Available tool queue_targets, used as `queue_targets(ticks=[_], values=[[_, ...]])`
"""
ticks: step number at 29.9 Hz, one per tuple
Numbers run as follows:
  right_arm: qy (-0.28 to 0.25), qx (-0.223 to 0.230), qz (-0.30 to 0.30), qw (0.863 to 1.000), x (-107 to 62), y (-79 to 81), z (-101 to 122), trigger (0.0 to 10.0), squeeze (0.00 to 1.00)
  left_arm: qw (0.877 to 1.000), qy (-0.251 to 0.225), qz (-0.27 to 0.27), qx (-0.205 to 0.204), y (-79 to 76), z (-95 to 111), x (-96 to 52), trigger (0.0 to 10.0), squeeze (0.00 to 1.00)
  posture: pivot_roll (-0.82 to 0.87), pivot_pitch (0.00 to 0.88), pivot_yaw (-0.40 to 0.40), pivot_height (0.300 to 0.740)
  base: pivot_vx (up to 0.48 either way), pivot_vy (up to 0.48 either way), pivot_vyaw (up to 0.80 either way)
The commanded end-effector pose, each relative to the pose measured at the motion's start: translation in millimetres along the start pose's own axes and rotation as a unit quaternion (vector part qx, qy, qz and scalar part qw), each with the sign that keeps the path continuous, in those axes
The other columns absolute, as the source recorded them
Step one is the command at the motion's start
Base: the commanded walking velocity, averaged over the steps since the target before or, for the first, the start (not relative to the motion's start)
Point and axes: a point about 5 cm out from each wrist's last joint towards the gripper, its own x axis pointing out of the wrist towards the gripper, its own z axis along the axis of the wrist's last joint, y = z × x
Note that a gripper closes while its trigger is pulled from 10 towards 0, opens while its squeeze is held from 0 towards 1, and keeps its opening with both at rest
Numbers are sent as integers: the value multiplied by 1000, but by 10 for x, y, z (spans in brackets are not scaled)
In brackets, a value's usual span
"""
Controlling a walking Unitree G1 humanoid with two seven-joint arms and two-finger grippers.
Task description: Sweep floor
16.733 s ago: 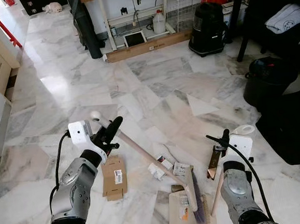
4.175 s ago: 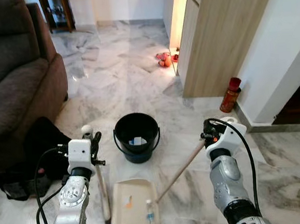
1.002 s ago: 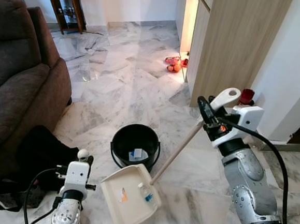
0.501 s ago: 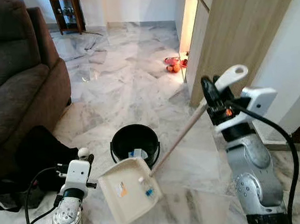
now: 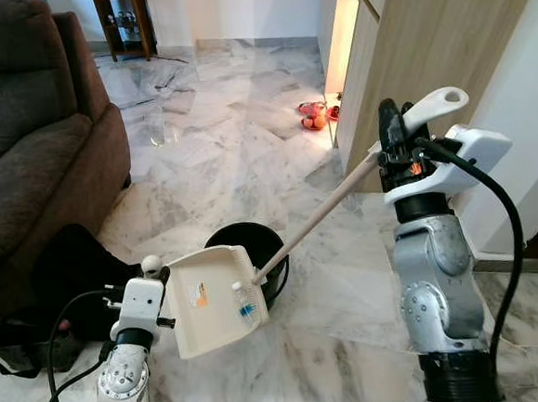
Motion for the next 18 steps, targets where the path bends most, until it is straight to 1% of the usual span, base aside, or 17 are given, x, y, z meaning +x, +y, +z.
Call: queue_targets(ticks=[1, 3, 5, 9, 12, 14, 18], values=[[-40, 9, -17, 999, 61, 5, 117, 10000, 0, 999, -35, 1, 11, 23, 132, 62, 10000, 0, 186, 0, -10, 740, 0, 0, 0], [-36, -6, -26, 999, 55, 0, 48, 10000, 0, 999, -38, -1, 12, 20, 144, 68, 10000, 0, 187, 0, -5, 740, 0, 0, 0], [-23, -41, -23, 999, 26, 13, -57, 10000, 0, 999, -39, -5, 12, 2, 152, 72, 10000, 0, 188, 0, -3, 740, 0, 0, 0], [-21, -60, -33, 997, -9, 32, -137, 10000, 0, 999, -46, -10, 13, -21, 183, 76, 10000, 0, 200, 0, -1, 740, 0, 0, 0], [-26, -64, -35, 997, -9, 59, -136, 10000, 0, 999, -50, -11, 15, -21, 198, 77, 10000, 0, 198, 0, 1, 740, 0, 0, 0], [-42, -74, -26, 996, 10, 116, -101, 10000, 0, 998, -53, -11, 16, -20, 213, 80, 10000, 0, 199, 0, 1, 740, 0, 0, 0], [-56, -74, -24, 995, 38, 139, -71, 10000, 0, 998, -55, -11, 16, -23, 222, 84, 10000, 0, 199, 0, 0, 740, 0, 0, 0]])
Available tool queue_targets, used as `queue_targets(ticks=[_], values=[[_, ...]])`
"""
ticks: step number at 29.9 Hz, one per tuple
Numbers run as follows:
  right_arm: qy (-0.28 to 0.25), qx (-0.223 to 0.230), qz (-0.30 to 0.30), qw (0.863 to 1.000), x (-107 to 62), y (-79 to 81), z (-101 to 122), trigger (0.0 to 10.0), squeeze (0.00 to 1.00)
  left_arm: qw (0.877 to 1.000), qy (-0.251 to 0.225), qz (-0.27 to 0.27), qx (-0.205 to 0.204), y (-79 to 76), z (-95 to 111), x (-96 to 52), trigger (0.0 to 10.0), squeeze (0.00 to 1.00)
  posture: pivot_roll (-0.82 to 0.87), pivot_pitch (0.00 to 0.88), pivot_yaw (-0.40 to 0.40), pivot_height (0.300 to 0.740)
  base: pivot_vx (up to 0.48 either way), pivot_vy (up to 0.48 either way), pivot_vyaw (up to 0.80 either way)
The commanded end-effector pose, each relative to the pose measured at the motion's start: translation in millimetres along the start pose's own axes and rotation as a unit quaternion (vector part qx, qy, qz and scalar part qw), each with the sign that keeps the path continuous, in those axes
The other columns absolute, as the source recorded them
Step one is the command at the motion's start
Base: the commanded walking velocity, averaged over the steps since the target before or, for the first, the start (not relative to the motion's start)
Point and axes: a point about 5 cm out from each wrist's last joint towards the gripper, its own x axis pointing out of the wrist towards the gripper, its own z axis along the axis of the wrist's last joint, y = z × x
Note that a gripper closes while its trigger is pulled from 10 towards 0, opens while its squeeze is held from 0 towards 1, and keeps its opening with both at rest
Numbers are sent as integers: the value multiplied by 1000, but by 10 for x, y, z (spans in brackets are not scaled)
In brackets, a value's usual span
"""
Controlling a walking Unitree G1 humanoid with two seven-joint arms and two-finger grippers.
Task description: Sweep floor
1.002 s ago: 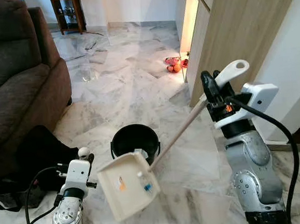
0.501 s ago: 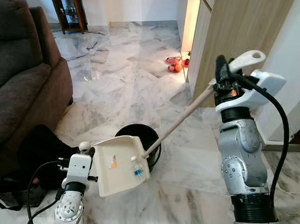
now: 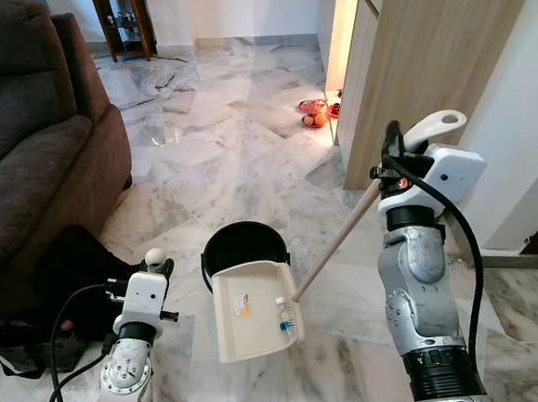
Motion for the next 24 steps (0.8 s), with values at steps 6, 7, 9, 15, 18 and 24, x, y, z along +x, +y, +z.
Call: queue_targets(ticks=[6, 7, 9, 15, 18, 24], values=[[-64, 16, 1, 998, 124, 97, 208, 10000, 0, 999, -35, -6, 15, -12, 134, 53, 10000, 0, 199, 0, -3, 740, 0, 0, 0], [-65, 15, 0, 998, 129, 96, 208, 10000, 0, 999, -35, -5, 15, -12, 135, 53, 10000, 0, 198, 0, -3, 740, 0, 0, 0], [-64, 12, -1, 998, 134, 94, 194, 10000, 0, 999, -36, -4, 15, -12, 140, 51, 10000, 0, 197, 0, -4, 740, 0, 0, 0], [-61, 10, 2, 998, 127, 101, 174, 10000, 0, 999, -37, 1, 16, -2, 143, 37, 10000, 0, 196, 0, -3, 740, 0, 0, 0], [-56, 11, 3, 998, 122, 107, 153, 10000, 0, 999, -37, 1, 16, 0, 144, 36, 10000, 0, 197, 0, -4, 740, 0, 0, 0], [-55, 5, 7, 998, 123, 111, 145, 10000, 0, 999, -36, 1, 16, -6, 140, 38, 10000, 0, 195, 0, -4, 740, 0, 0, 0]])
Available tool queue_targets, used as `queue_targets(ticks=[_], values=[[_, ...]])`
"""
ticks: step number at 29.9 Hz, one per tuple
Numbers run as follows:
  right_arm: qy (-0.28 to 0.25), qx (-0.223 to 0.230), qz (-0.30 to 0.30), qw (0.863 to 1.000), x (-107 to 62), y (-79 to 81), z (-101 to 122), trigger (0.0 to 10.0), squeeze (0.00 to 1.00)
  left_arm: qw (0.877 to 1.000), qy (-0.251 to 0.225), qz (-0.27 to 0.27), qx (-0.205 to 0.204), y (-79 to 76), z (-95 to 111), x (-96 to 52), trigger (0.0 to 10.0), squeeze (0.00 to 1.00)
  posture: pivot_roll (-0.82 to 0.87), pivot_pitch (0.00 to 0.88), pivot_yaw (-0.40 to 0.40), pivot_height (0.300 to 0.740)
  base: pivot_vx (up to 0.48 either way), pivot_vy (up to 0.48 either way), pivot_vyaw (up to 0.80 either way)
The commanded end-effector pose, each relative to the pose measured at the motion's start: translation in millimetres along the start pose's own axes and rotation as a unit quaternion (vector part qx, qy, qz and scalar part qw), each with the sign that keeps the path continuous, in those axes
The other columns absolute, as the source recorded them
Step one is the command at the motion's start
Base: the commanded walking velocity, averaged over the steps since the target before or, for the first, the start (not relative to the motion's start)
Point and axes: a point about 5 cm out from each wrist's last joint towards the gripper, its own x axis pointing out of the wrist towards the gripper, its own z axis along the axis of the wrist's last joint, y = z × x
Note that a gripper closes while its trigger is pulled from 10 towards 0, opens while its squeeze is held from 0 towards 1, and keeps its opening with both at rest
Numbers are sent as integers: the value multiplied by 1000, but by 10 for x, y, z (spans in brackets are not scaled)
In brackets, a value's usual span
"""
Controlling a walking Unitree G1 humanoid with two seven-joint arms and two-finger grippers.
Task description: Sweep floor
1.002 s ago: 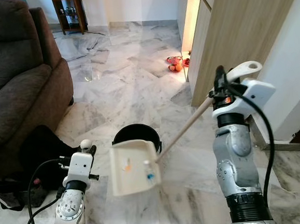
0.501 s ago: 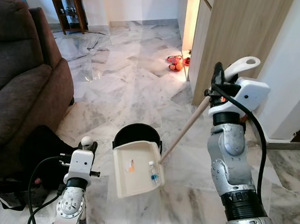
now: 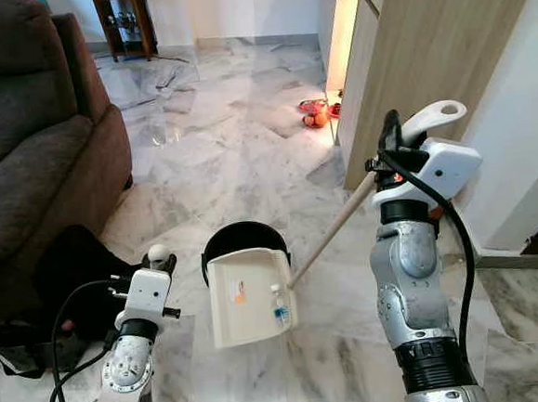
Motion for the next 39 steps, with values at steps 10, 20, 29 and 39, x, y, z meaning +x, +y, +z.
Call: queue_targets(ticks=[10, 20, 29, 39], values=[[-30, 13, 8, 999, 71, 67, 111, 10000, 0, 1000, -22, 6, 6, 11, 86, 23, 10000, 0, 196, 0, -5, 740, 0, 0, 0], [-26, 4, 11, 1000, 57, 64, 94, 10000, 0, 1000, -22, 5, 8, 11, 83, 18, 10000, 0, 195, 0, -5, 740, 0, 0, 126], [-22, 12, 16, 1000, 55, 84, 86, 10000, 0, 1000, -21, 6, 10, 18, 81, 16, 10000, 0, 198, 0, -5, 740, 200, 0, 94], [-21, 11, 21, 999, 56, 101, 85, 10000, 0, 1000, -22, 6, 10, 18, 85, 21, 10000, 0, 198, 0, -6, 740, 262, 0, 0]])
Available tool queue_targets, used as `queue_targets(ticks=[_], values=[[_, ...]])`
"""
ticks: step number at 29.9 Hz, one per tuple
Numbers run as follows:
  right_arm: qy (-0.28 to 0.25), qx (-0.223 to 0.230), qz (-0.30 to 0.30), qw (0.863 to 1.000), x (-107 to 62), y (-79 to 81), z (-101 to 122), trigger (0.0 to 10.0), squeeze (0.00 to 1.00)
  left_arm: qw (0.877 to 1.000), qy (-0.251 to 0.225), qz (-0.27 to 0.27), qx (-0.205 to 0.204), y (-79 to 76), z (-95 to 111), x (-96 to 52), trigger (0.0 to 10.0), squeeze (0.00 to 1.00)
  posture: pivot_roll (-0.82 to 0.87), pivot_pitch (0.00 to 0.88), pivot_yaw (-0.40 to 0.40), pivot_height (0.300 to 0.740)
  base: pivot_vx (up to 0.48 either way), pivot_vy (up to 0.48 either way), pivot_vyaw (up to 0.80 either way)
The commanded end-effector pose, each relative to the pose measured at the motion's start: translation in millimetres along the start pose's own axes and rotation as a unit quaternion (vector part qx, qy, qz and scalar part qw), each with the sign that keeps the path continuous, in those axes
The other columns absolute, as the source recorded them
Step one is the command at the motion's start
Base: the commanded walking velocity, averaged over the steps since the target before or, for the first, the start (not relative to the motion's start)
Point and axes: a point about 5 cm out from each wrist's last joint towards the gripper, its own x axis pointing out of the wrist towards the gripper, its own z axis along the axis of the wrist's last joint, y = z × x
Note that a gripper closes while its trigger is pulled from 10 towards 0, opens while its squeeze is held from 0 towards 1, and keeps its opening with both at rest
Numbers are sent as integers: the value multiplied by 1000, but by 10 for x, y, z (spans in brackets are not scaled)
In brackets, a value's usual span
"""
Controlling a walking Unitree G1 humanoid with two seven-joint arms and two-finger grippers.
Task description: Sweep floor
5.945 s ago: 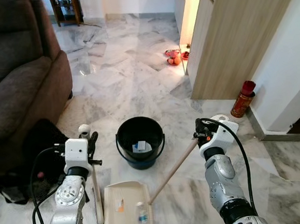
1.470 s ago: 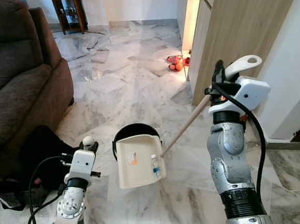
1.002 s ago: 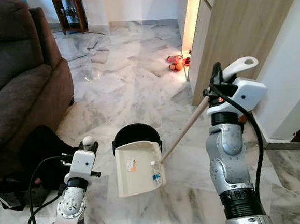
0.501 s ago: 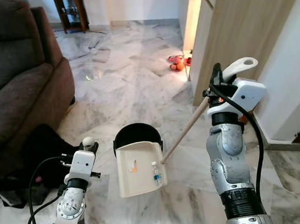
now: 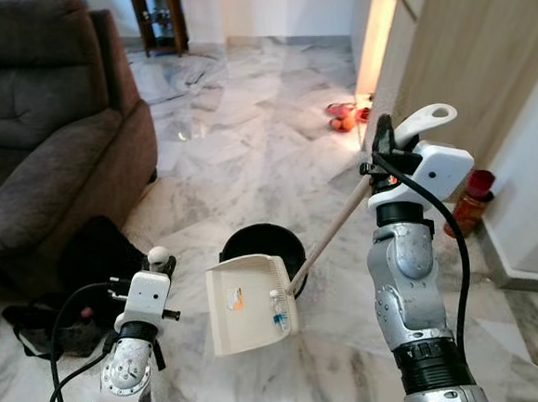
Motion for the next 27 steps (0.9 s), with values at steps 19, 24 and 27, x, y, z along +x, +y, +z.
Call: queue_targets(ticks=[19, 24, 27], values=[[-35, 25, 6, 999, 70, 67, 152, 10000, 0, 1000, -26, 7, 9, 23, 106, 49, 10000, 0, 200, 0, -6, 740, 261, 0, 43], [-38, 31, 7, 999, 75, 76, 167, 10000, 0, 1000, -26, 6, 8, 22, 109, 50, 10000, 0, 202, 0, -7, 740, 263, 0, 0], [-46, 39, 9, 998, 95, 93, 217, 10000, 0, 1000, -27, 7, 8, 23, 111, 49, 10000, 0, 201, 0, -7, 740, 265, 0, 0]])
